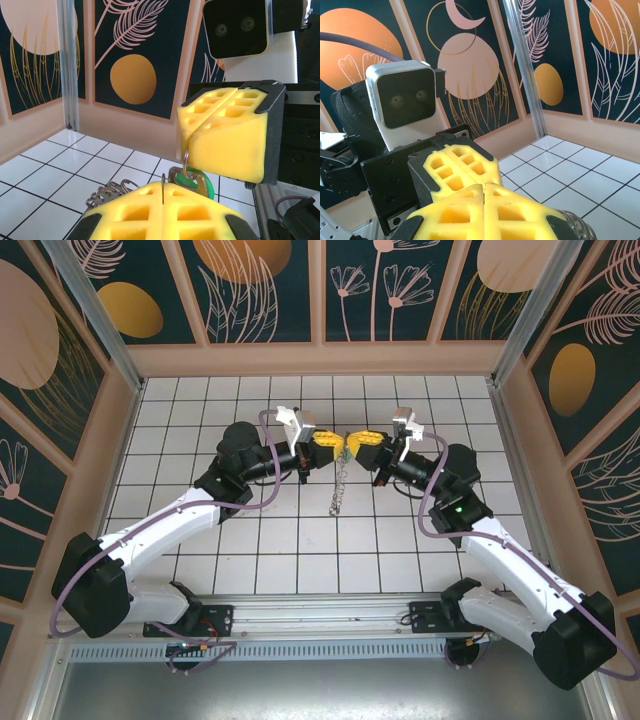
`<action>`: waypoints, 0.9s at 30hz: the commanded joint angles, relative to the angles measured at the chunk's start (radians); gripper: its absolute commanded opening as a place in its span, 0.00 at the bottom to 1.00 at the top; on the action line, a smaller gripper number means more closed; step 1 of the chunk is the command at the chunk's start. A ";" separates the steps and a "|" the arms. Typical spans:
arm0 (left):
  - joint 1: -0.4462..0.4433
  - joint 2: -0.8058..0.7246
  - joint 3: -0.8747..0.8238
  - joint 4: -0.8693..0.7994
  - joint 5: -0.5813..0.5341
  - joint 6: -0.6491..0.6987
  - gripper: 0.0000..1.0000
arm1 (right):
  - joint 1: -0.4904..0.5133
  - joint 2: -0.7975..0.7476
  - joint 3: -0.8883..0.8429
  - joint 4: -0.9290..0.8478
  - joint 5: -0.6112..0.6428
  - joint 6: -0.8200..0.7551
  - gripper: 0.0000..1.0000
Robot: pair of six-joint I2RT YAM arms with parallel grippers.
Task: Put the keys on the keyring
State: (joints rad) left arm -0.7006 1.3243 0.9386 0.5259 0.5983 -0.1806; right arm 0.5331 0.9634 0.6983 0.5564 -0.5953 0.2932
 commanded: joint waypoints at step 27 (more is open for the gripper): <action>-0.019 0.010 0.060 0.016 0.032 0.008 0.00 | 0.007 0.015 0.039 0.005 0.028 -0.043 0.00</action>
State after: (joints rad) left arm -0.7006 1.3254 0.9600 0.5125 0.5972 -0.1841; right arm 0.5331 0.9848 0.6987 0.5564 -0.5907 0.2768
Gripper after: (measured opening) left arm 0.045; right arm 0.049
